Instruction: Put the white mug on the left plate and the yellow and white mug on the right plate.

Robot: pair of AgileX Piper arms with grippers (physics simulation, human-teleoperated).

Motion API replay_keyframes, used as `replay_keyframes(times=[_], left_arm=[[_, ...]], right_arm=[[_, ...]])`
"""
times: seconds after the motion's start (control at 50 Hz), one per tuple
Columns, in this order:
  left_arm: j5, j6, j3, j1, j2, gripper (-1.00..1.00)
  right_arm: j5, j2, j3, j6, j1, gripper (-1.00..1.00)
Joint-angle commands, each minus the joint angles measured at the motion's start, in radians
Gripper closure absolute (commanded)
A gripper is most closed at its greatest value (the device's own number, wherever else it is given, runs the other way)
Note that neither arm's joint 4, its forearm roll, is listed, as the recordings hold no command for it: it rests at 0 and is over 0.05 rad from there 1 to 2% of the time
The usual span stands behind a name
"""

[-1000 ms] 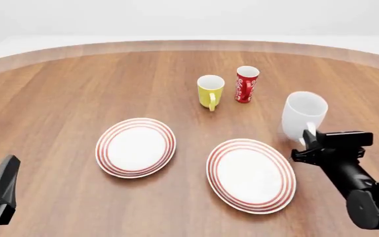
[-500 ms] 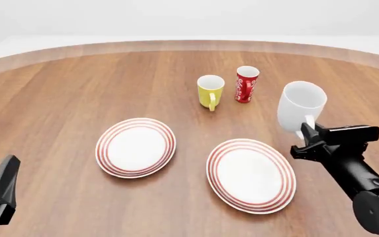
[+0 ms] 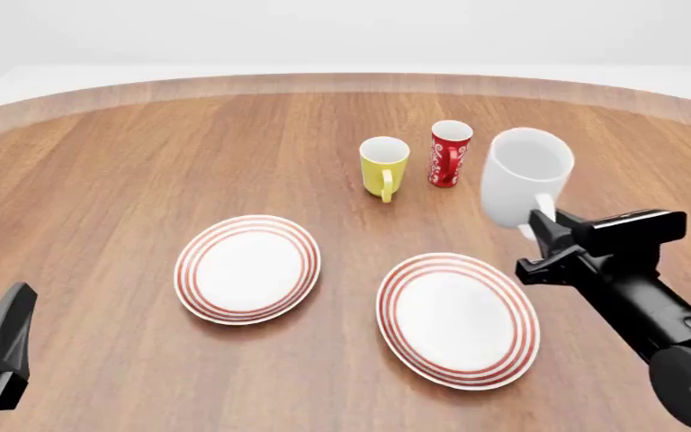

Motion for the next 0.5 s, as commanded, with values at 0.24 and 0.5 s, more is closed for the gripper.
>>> replay_keyframes(times=[0.24,0.5], left_arm=[[0.0,0.0,0.0,0.0,0.0,-1.0],[0.0,0.0,0.0,0.0,0.0,-1.0]], right_arm=[[0.101,-0.064,-0.059,-0.007,0.103,1.0],[0.148,-0.073,-0.104,-0.021,0.167,1.0]])
